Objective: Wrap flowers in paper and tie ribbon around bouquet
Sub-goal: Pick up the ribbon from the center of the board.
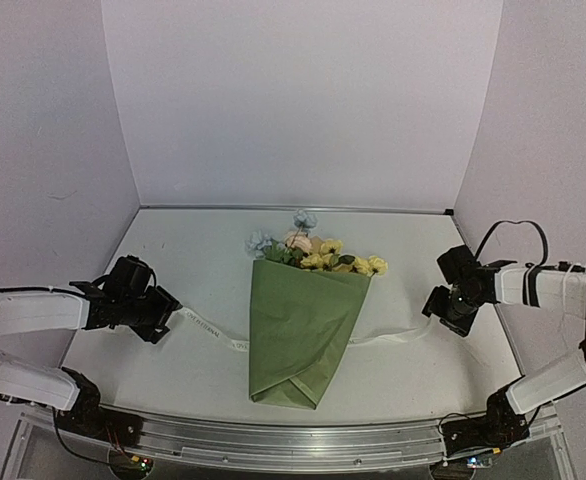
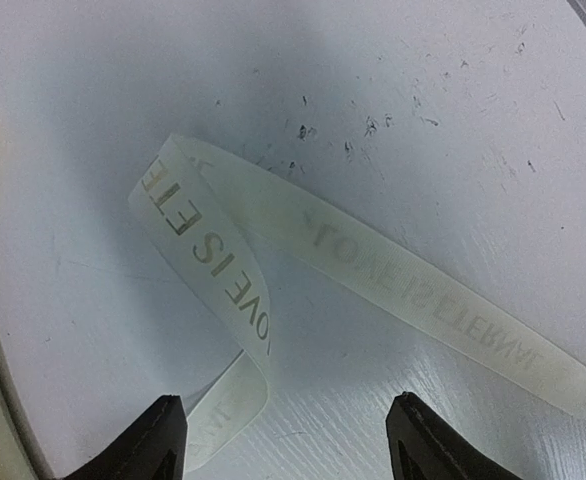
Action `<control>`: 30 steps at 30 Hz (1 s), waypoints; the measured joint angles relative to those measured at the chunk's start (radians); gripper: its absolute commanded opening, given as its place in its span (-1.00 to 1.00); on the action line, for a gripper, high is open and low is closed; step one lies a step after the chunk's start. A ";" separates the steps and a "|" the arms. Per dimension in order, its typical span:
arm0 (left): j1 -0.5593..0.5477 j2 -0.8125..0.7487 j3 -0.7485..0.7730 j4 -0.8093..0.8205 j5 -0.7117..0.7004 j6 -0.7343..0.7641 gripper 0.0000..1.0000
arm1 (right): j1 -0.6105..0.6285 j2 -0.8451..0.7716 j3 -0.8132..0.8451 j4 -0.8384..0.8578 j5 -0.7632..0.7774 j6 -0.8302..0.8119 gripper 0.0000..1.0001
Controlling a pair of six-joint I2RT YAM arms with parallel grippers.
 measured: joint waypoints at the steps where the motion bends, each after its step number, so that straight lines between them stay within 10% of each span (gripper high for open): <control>1: 0.010 0.015 -0.009 0.010 0.000 -0.027 0.39 | 0.000 0.009 0.002 0.003 -0.001 -0.005 0.39; 18: 0.083 0.208 0.062 0.050 -0.142 -0.244 0.31 | -0.032 0.087 0.015 0.049 -0.002 -0.049 0.17; 30: 0.140 0.277 0.095 0.052 -0.169 -0.189 -0.55 | -0.063 0.181 0.093 0.093 -0.013 -0.057 -0.45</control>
